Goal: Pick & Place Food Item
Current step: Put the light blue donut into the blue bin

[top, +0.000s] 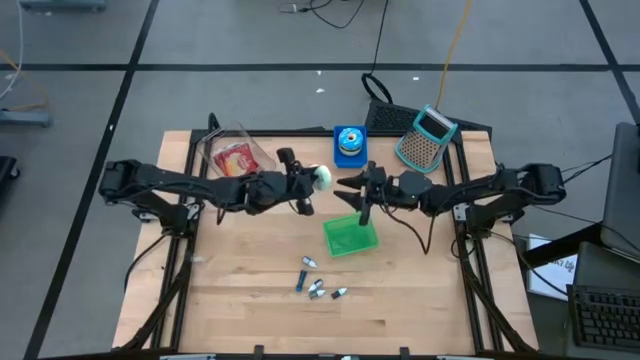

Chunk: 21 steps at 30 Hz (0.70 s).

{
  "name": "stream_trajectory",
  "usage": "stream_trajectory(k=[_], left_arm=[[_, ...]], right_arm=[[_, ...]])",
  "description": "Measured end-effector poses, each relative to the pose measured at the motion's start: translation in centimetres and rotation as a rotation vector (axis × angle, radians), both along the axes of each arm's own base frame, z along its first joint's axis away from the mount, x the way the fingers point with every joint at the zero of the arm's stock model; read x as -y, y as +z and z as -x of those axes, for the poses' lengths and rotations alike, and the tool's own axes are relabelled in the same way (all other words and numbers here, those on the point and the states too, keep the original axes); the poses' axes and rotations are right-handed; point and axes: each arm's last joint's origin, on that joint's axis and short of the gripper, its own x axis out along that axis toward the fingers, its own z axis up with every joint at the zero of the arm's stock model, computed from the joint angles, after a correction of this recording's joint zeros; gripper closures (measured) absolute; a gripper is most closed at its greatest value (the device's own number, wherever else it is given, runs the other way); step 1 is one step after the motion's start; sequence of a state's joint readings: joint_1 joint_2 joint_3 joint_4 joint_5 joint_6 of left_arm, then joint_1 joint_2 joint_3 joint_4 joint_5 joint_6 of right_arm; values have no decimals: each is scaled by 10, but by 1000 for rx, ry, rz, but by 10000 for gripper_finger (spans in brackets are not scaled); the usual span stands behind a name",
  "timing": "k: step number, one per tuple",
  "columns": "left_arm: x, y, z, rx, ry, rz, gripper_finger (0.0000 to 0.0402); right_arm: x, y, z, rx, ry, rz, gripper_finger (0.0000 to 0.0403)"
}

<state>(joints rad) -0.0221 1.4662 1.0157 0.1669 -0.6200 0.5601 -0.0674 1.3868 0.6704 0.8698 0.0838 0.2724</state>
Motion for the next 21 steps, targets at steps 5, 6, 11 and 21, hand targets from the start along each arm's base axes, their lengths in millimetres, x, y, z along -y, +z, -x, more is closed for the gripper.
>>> stream_trajectory(k=[5,6,11,21], left_arm=[[-7,-9,-6,-37,22,-31,363],[-8,-10,-7,-42,22,-39,363],[-6,-11,-14,-1,-21,-52,362],[-11,-16,-20,26,-20,-41,362]], right_arm=[[1,5,0,34,-51,25,206],[2,4,0,25,-76,28,199],[7,1,-1,9,-119,22,169],[10,-12,-15,-13,-122,11,161]])
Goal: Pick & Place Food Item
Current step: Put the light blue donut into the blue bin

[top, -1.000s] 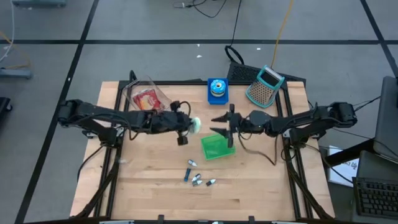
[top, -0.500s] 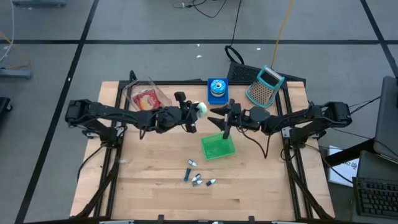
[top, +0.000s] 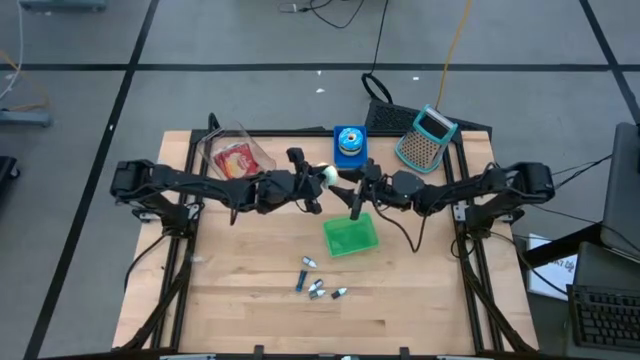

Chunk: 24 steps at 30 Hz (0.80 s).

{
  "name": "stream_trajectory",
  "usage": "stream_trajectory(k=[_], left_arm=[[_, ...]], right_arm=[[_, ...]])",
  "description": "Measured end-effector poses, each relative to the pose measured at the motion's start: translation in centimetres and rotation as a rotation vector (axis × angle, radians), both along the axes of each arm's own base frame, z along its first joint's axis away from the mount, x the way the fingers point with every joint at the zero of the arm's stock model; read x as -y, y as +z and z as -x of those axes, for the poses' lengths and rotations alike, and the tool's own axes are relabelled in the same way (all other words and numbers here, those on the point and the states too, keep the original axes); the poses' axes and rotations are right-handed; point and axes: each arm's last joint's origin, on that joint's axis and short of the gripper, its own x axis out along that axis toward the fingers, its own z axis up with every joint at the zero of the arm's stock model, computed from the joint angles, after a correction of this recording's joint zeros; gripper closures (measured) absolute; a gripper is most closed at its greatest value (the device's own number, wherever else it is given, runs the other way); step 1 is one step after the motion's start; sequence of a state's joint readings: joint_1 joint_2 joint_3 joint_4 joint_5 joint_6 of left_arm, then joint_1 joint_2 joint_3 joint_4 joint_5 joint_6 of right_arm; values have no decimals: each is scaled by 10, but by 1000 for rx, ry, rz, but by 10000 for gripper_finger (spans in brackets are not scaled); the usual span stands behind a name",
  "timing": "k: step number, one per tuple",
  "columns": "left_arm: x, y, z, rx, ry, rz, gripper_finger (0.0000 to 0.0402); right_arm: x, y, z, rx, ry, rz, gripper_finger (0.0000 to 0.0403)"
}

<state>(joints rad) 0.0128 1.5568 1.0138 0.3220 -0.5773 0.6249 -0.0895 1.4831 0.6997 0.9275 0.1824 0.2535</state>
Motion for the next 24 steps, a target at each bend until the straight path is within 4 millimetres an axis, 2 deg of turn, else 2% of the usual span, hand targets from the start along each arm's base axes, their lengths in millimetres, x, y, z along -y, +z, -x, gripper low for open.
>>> stream_trajectory(k=[10,21,24], left_arm=[[-1,-4,-2,-10,40,-8,362],[1,-4,-1,39,64,68,362],[4,-5,-1,57,68,102,349]], right_arm=[[1,3,-2,9,-7,8,172],[1,3,-2,8,-29,10,292],[1,2,-2,2,-26,10,324]])
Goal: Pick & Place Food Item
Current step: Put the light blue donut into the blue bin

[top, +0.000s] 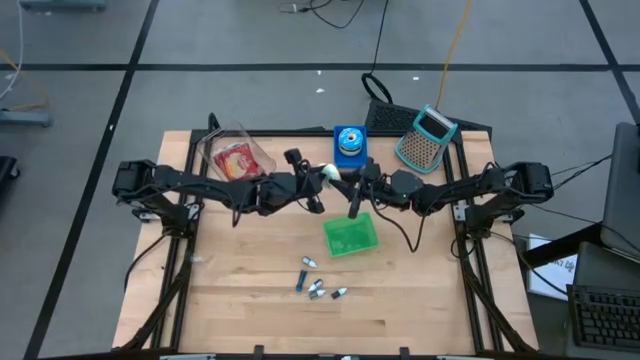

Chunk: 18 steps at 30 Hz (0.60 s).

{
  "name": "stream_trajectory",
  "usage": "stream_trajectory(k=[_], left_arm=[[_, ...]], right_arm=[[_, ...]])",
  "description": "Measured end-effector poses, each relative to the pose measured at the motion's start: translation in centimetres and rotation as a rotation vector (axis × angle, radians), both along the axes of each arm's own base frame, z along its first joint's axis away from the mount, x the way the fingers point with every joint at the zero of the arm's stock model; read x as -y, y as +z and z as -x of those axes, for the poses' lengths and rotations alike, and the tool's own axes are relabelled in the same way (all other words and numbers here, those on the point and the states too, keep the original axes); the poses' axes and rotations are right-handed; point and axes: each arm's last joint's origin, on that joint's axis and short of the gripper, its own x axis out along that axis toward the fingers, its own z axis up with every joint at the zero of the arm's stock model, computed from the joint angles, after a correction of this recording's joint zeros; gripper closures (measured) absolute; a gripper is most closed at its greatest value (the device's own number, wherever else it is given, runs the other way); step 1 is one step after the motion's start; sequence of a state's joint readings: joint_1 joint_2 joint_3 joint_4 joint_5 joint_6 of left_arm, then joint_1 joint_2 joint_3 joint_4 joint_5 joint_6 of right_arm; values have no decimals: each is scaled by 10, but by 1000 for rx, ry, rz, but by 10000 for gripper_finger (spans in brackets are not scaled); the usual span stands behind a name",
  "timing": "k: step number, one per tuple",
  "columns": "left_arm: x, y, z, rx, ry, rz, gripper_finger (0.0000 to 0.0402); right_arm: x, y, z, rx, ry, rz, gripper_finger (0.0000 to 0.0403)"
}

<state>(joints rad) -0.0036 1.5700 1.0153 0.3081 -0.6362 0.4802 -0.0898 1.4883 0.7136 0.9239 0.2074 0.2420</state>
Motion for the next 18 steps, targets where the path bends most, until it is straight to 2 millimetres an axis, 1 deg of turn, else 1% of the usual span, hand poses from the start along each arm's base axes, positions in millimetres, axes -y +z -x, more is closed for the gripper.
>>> stream_trajectory(k=[2,5,9,13,15,18], left_arm=[[3,-1,0,12,4,39,323],[7,2,-1,-15,15,94,271],[12,17,-2,-79,54,150,202],[18,38,0,-130,85,225,151],[23,46,1,-154,44,260,134],[28,50,8,-237,-115,304,115]], right_arm=[[0,-1,0,-9,3,-1,344],[0,-3,0,-27,4,-2,367],[-1,-4,0,-42,10,0,383],[-1,-4,1,-67,6,16,379],[0,-6,1,-92,-7,17,376],[3,-9,1,-116,-15,15,377]])
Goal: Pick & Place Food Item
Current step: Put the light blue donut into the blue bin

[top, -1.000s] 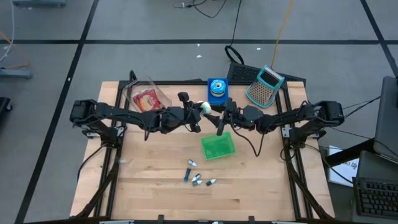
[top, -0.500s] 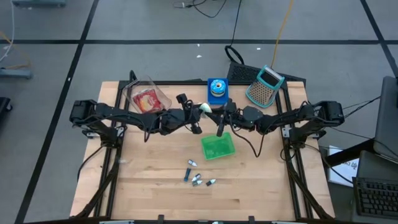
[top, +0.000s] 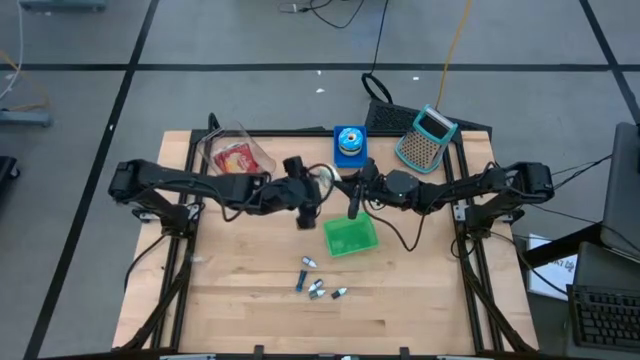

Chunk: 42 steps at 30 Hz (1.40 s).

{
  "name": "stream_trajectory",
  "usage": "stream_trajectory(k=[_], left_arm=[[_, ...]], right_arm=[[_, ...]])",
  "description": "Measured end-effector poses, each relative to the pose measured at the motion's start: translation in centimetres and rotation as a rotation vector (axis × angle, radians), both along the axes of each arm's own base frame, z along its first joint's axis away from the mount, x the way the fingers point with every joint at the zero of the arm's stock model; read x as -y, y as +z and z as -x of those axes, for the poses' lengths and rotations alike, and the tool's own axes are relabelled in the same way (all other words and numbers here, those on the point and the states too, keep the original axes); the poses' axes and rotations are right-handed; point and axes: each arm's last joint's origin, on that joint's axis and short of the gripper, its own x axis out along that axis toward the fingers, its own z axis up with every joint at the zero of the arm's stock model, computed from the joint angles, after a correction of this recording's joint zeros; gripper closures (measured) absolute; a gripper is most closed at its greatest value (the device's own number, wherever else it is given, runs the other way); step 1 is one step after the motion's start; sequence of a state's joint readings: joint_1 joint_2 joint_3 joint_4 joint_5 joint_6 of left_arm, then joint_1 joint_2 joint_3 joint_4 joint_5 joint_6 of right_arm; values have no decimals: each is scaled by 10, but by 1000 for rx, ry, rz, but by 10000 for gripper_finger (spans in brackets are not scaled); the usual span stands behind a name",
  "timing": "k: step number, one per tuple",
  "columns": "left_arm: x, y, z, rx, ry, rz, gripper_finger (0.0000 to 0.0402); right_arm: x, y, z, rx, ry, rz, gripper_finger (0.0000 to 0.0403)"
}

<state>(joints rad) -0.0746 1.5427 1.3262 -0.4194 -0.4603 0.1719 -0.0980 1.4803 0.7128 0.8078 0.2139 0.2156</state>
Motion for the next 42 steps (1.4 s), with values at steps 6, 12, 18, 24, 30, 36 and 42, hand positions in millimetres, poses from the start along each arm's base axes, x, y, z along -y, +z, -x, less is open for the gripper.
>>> stream_trajectory(k=[6,12,18,24,30,36,42], left_arm=[[-3,17,14,33,-193,157,96],[-14,24,41,145,-254,218,91],[-27,0,65,282,-192,251,91],[-34,-31,81,297,-109,341,91],[-35,-45,83,273,-73,386,91],[-35,-43,82,299,-77,385,91],[-35,-41,82,313,-82,384,91]], right_arm=[[0,-1,1,-40,6,41,382],[15,5,2,-83,40,-14,382],[54,18,0,-367,39,-38,384],[102,39,15,-559,-53,42,384],[132,40,33,-614,38,140,385],[137,29,39,-642,141,305,385],[134,5,43,-652,170,429,385]])
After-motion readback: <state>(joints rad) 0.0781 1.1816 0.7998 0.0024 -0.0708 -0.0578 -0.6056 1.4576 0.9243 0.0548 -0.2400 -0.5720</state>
